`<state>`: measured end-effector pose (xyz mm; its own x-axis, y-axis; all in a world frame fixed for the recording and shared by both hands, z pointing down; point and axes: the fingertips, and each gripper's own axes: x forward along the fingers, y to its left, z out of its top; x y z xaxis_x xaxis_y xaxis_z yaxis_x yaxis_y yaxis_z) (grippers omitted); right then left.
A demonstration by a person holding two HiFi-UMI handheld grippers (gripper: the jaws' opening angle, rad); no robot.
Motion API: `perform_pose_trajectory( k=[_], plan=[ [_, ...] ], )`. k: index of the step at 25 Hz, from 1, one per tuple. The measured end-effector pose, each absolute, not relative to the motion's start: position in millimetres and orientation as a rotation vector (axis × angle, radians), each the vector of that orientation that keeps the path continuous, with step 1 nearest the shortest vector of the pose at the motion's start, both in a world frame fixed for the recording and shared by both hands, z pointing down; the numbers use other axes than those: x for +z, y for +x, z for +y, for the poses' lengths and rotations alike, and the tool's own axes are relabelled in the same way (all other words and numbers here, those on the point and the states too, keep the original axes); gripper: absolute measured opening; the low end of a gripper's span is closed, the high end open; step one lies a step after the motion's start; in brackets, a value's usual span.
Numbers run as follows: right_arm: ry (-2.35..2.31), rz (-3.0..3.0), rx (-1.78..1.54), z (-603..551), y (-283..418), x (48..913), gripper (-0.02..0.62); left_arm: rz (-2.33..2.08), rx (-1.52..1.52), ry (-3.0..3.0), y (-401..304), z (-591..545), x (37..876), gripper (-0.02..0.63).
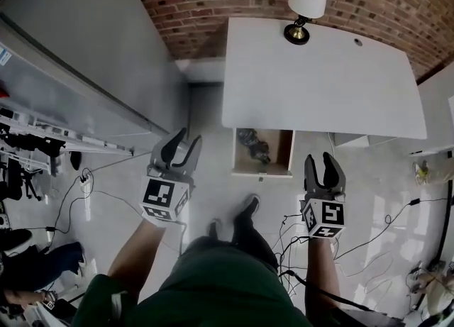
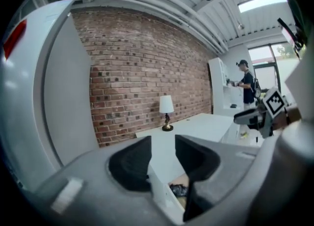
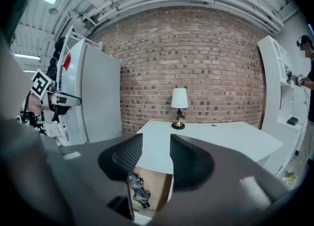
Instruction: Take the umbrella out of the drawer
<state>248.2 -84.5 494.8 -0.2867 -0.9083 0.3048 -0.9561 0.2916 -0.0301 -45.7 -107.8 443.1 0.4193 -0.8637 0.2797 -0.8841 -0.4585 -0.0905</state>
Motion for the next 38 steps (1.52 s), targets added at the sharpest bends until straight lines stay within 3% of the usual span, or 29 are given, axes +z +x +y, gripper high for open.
perform_pose_trajectory(
  k=[12,21,38],
  plan=[
    [1.499,-2.340,0.495,-124.2,241.7,578.1,0.156,-1.585,0.547,2.485,-17.1,-126.5,480.7,0.149],
    [1.140,-2.268,0.525,-146.6,179.5,695.0,0.159,-1.527,0.625,2.404,-23.8,-128.5,538.6,0.150],
    [0.835,-2.001,0.600,-189.2,119.9,943.0,0.295,-1.476,0.718,2.285,-93.4,-151.0,673.2,0.160]
  ],
)
